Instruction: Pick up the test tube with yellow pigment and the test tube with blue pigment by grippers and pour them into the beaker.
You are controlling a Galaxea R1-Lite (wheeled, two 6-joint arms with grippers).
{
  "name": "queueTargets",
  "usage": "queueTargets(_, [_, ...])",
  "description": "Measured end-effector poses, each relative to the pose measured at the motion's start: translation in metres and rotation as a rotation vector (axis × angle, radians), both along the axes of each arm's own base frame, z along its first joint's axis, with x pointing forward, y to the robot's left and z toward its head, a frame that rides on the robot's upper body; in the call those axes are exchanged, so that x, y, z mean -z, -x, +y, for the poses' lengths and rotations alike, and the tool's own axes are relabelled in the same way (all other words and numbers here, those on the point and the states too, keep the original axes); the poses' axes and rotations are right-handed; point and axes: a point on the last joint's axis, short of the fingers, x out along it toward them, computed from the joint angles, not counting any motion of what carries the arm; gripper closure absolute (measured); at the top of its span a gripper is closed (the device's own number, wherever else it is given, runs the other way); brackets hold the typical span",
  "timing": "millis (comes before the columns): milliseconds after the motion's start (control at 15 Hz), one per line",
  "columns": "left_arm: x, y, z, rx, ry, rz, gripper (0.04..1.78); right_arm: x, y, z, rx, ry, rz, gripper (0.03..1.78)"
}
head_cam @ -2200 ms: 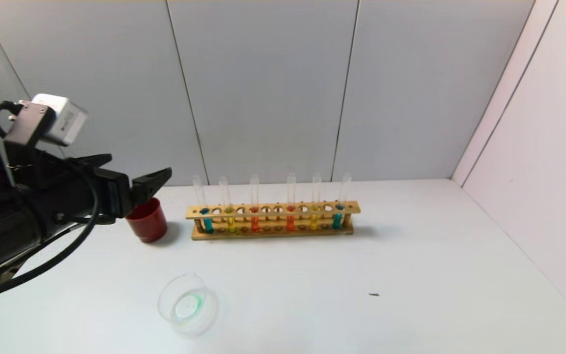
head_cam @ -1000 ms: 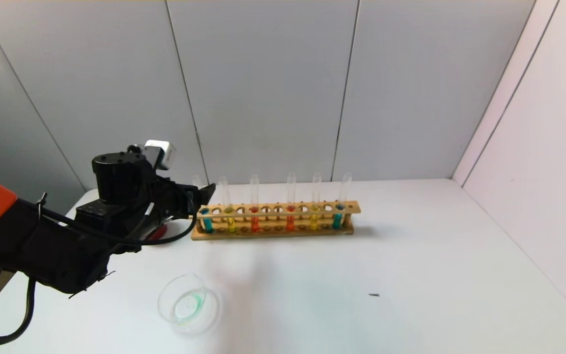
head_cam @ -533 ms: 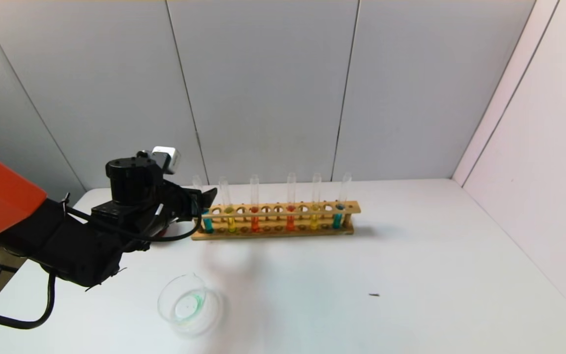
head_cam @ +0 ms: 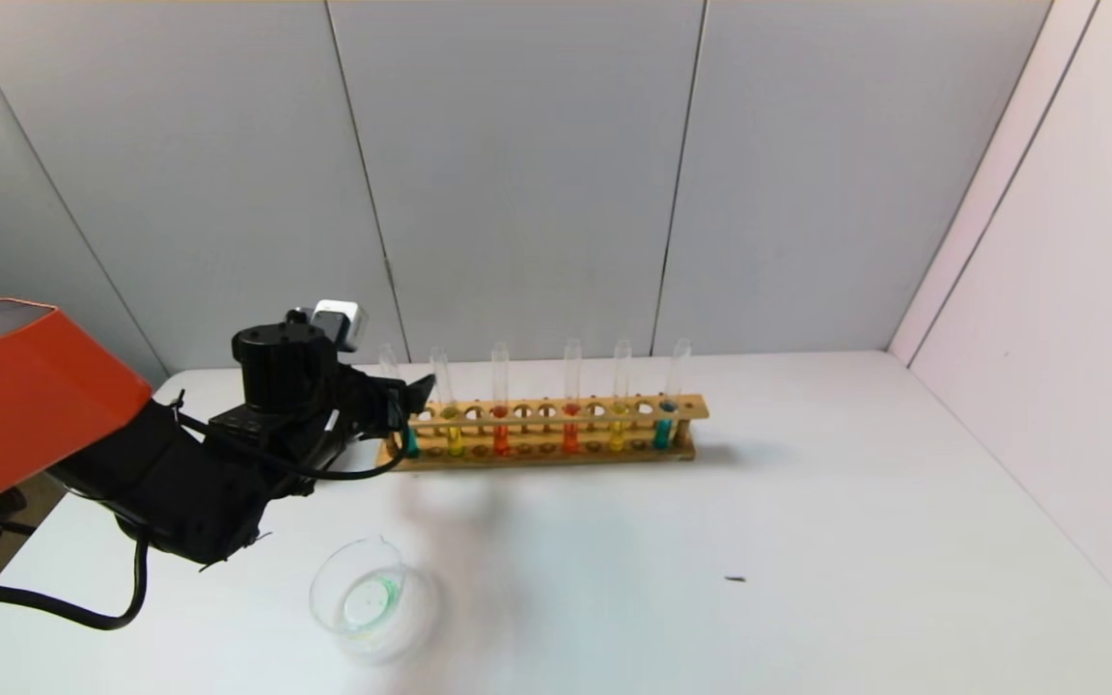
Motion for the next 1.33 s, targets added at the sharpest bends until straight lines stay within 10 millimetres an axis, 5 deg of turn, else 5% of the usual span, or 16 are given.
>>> queueTargets(267, [0.0028,-0.0018,-0.0006,0.001,0.006,-0.022,0.45,0.0000,0.0000,0.0000,0.001,0.000,0.000,0.11])
queueTargets(667, [0.0091,-0.0026,-0.0010,0.002,0.003,-0.013,1.45,0.0000,0.0000,0.0000,0.000,0.000,0.000,0.11])
queueTargets(1333, [0.0090,-0.0013,-0.0017,0.004,0.001,-0.010,1.51,0.0000,0.0000,0.0000,0.000,0.000,0.000,0.11])
